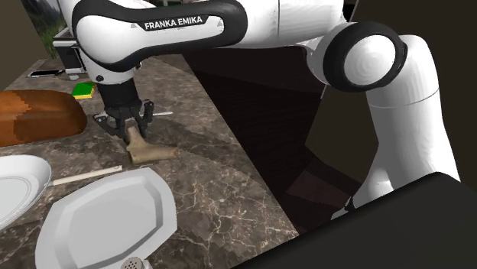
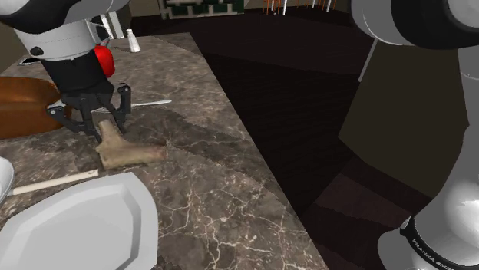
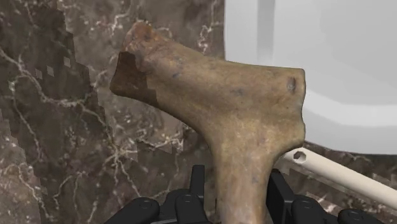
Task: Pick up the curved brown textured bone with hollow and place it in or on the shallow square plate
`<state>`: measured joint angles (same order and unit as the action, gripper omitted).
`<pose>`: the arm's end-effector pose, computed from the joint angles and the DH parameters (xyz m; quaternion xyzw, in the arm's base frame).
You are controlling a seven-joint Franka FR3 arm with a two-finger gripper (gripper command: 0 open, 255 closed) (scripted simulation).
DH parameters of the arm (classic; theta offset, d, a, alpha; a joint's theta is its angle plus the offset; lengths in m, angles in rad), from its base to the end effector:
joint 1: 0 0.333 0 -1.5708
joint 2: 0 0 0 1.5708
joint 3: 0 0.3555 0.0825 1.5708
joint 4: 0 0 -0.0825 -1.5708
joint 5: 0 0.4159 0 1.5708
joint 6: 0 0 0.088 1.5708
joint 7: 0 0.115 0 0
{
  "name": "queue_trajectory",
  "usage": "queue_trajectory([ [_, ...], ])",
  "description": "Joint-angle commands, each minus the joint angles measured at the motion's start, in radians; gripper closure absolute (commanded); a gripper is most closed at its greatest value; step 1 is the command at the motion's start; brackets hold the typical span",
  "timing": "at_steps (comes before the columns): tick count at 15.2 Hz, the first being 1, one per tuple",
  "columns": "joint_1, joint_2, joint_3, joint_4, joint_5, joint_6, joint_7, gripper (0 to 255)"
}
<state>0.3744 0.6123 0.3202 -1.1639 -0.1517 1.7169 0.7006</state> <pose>0.6451 0.4295 0.4674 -0.9996 0.0167 0.0227 0.0025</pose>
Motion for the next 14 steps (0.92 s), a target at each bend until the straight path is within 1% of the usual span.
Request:
queue_trajectory([
  [1, 0.034, 0.008, 0.007, 0.007, -0.005, 0.001, 0.040, 255],
  [4, 0.091, 0.042, 0.014, 0.058, -0.016, -0.016, 0.096, 255],
  [7, 0.153, 0.089, 0.019, 0.132, -0.030, -0.042, 0.149, 255],
  [10, 0.222, 0.155, 0.020, 0.240, -0.045, -0.083, 0.199, 255],
  [12, 0.276, 0.215, 0.018, 0.344, -0.056, -0.124, 0.228, 255],
  [13, 0.292, 0.237, 0.016, 0.382, -0.060, -0.140, 0.235, 255],
  [14, 0.288, 0.229, 0.017, 0.355, -0.059, -0.121, 0.236, 255],
])
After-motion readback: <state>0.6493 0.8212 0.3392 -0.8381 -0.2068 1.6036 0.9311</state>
